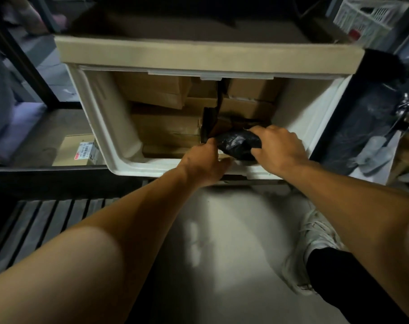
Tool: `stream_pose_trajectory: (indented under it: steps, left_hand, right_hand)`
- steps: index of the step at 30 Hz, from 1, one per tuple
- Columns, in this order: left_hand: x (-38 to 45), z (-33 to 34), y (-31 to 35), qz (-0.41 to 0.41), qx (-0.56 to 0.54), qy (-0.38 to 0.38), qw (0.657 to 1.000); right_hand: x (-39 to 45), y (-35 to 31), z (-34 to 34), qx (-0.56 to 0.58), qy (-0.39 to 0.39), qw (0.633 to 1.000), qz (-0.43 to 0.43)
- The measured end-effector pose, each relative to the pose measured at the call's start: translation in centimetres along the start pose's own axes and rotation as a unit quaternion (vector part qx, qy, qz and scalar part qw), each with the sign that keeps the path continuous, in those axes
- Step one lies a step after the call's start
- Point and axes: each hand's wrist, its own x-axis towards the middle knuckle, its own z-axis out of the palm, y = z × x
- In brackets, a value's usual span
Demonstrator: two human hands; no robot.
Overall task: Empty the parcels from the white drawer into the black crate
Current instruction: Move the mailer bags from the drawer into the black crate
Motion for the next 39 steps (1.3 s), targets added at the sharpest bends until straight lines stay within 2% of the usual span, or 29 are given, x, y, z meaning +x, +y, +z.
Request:
stream_pose_trajectory:
  steps: [2, 4, 8, 11, 13, 15, 17, 19, 21, 23, 25, 27, 32, 35, 37, 39]
  left_hand:
    - [-1.0, -1.0, 0.8, -0.030, -0.106, 0.000, 0.994]
    - [-2.4, -1.9, 1.6, -0.068, -0.251, 0.005, 0.966]
    - [-5.0, -3.1, 2.4, -0.177, -0.491, -0.026, 0.853]
    - [-7.0, -4.1, 3.1, -0.166, -0.598, -0.079, 0.780]
    - [-8.5, -5.6, 3.6, -0.157, -0.629, -0.070, 0.758]
    - [-9.9, -7.4, 3.9, -0.164, -0.622, -0.039, 0.765]
    - [-10.9, -9.4, 3.6, -0.166, -0.597, -0.010, 0.785]
    - [-11.9, -11.3, 2.6, -0.173, -0.566, 0.023, 0.806]
    - [-12.8, -12.8, 1.2, -0.167, -0.533, 0.040, 0.829]
    - [-13.8, -13.6, 0.0, -0.153, -0.518, 0.044, 0.840]
    - [-14.8, -13.9, -0.7, -0.145, -0.526, 0.052, 0.836]
    - [-15.4, -13.7, -1.1, -0.136, -0.543, 0.057, 0.827]
    - [-16.2, -13.5, -1.4, -0.125, -0.581, 0.072, 0.801]
    - [-16.8, -13.5, -1.3, -0.113, -0.599, 0.058, 0.791]
    - [-16.8, -13.6, -1.6, -0.104, -0.607, 0.054, 0.786]
    - [-16.8, -13.3, -2.0, -0.100, -0.600, 0.053, 0.792]
  right_hand:
    - [-1.0, 0.0, -1.2, 0.010, 0.024, 1.000, 0.006]
    - [-2.2, 0.0, -2.5, 0.017, 0.039, 0.999, -0.004]
    - [-5.4, -0.6, -5.7, 0.049, 0.058, 0.997, -0.031]
    - [-8.2, -1.7, -7.6, 0.091, 0.054, 0.990, -0.089]
    - [-9.6, -2.8, -7.9, 0.128, 0.056, 0.983, -0.120]
    - [-10.4, -3.8, -7.7, 0.183, 0.066, 0.972, -0.130]
    - [-10.6, -5.0, -7.6, 0.226, 0.078, 0.960, -0.148]
    - [-10.5, -6.2, -7.7, 0.280, 0.053, 0.946, -0.158]
    - [-10.2, -7.3, -7.6, 0.336, -0.037, 0.926, -0.169]
    - [-10.3, -8.1, -7.5, 0.406, -0.142, 0.886, -0.175]
    - [-10.6, -9.1, -8.0, 0.504, -0.201, 0.827, -0.148]
    - [-10.7, -10.2, -8.5, 0.594, -0.215, 0.770, -0.089]
    - [-8.5, -10.4, -8.0, 0.678, -0.158, 0.717, 0.037]
    - [-8.2, -10.0, -8.1, 0.720, -0.214, 0.659, 0.041]
    - [-8.2, -10.2, -8.0, 0.725, -0.223, 0.651, 0.032]
    - [-8.1, -10.5, -7.8, 0.720, -0.186, 0.668, 0.045]
